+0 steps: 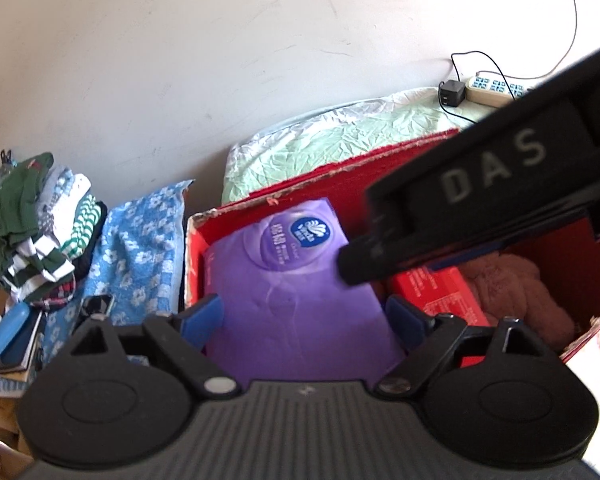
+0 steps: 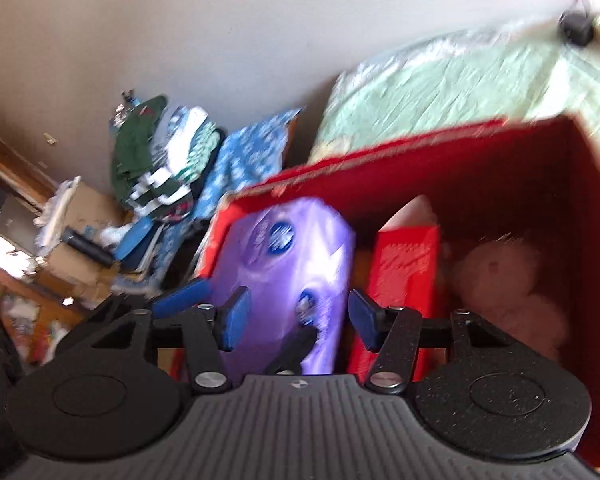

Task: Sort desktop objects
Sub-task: 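Open the right tool to release the tissue pack in the box, then move the right tool to the beige sandal on the red heart plush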

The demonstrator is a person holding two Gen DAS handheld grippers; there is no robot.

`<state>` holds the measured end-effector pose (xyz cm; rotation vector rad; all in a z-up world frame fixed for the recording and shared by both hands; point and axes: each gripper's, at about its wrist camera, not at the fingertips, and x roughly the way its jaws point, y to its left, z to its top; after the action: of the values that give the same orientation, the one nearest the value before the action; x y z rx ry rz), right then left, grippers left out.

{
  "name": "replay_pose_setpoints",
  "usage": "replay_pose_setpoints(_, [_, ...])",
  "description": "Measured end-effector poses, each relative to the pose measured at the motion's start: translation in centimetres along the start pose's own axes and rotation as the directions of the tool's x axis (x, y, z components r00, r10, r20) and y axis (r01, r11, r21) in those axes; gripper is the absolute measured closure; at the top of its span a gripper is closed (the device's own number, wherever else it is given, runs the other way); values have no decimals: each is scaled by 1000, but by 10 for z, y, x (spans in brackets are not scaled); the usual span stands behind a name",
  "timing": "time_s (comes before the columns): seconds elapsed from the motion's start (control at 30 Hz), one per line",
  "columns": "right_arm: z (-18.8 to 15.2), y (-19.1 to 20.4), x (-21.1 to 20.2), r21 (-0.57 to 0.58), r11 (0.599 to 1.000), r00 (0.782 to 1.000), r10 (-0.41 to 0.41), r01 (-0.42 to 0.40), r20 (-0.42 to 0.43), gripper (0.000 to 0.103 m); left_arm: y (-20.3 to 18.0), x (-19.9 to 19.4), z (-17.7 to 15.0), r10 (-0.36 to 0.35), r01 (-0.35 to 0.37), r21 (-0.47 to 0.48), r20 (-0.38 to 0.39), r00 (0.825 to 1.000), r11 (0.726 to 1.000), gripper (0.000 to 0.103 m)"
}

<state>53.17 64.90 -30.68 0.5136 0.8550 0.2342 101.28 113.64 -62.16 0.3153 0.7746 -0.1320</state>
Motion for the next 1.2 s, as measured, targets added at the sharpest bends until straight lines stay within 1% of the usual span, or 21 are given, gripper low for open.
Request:
replay_pose_setpoints(0.07, [2, -2, -15, -9, 998, 997, -57, 57, 50, 42, 25, 27, 8, -4, 5, -26, 5, 1000, 1000, 15])
replay_pose_setpoints(0.13, [3, -7, -31, -13, 992, 988, -123, 125, 96, 40, 40, 38, 21, -8, 9, -56, 11, 1000, 998, 15])
replay_pose_setpoints(0.17, [3, -10, -39, -15, 987, 980, -160, 163, 119, 38, 40, 38, 25, -13, 14, -73, 15, 1000, 997, 14])
replay_pose_setpoints(0.2, [4, -13, -46, -14, 980, 971, -194, 198, 140, 35, 37, 36, 29, -25, 26, -91, 18, 1000, 995, 14])
replay_pose_setpoints(0.27, [3, -22, -62, -2, 971, 957, -234, 238, 170, 35, 32, 40, 39, -47, 50, -122, 25, 999, 991, 14])
replay_pose_setpoints(0.3, [3, -27, -69, 8, 970, 953, -242, 244, 182, 35, 31, 46, 45, -56, 59, -132, 26, 998, 990, 14])
replay_pose_setpoints(0.33, [2, -33, -76, 18, 968, 949, -249, 250, 193, 35, 24, 40, 52, -61, 64, -134, 28, 998, 989, 14])
replay_pose_setpoints(0.37, [3, -42, -84, 30, 967, 945, -255, 255, 204, 34, 20, 45, 58, -60, 63, -132, 29, 998, 989, 14])
replay_pose_setpoints(0.43, [2, -54, -98, 49, 963, 939, -269, 265, 215, 33, -5, 41, 64, -54, 57, -132, 29, 998, 990, 14])
replay_pose_setpoints(0.53, [0, -73, -113, 67, 957, 932, -291, 283, 215, 33, -17, 49, 72, -71, 73, -152, 19, 997, 986, 14])
replay_pose_setpoints(0.63, [-2, -89, -123, 82, 952, 931, -304, 294, 199, 33, -25, 64, 76, -78, 77, -166, 1, 997, 983, 14])
replay_pose_setpoints(0.7, [-6, -99, -130, 88, 948, 929, -319, 307, 186, 33, -19, 88, 79, -75, 71, -178, -13, 997, 981, 14])
replay_pose_setpoints(0.73, [-8, -104, -133, 88, 945, 927, -328, 317, 181, 33, -26, 90, 81, -74, 68, -184, -22, 997, 981, 14])
replay_pose_setpoints(0.9, [-16, -126, -146, 72, 934, 923, -357, 350, 146, 32, -32, 130, 93, -67, 53, -193, -66, 996, 980, 14])
replay_pose_setpoints(0.93, [-17, -130, -148, 67, 932, 922, -361, 355, 141, 31, -43, 122, 96, -69, 55, -196, -65, 996, 979, 14])
replay_pose_setpoints(1.0, [-19, -138, -154, 54, 929, 919, -370, 366, 135, 27, -49, 124, 99, -78, 67, -199, -49, 996, 978, 15])
replay_pose_setpoints(1.03, [-20, -142, -157, 50, 928, 918, -373, 369, 134, 26, -48, 128, 102, -89, 81, -197, -32, 996, 977, 15])
replay_pose_setpoints(1.07, [-21, -148, -160, 46, 927, 918, -374, 371, 133, 26, -67, 108, 106, -107, 104, -190, -7, 994, 976, 15])
replay_pose_setpoints(1.1, [-21, -153, -162, 44, 928, 918, -374, 371, 131, 26, -74, 103, 108, -132, 134, -182, 21, 991, 974, 15])
replay_pose_setpoints(1.13, [-21, -160, -165, 41, 929, 920, -370, 368, 130, 26, -76, 106, 110, -159, 164, -176, 43, 986, 971, 15])
replay_pose_setpoints(1.2, [-21, -172, -172, 40, 934, 925, -357, 354, 128, 27, -89, 87, 102, -233, 243, -174, 75, 970, 954, 14])
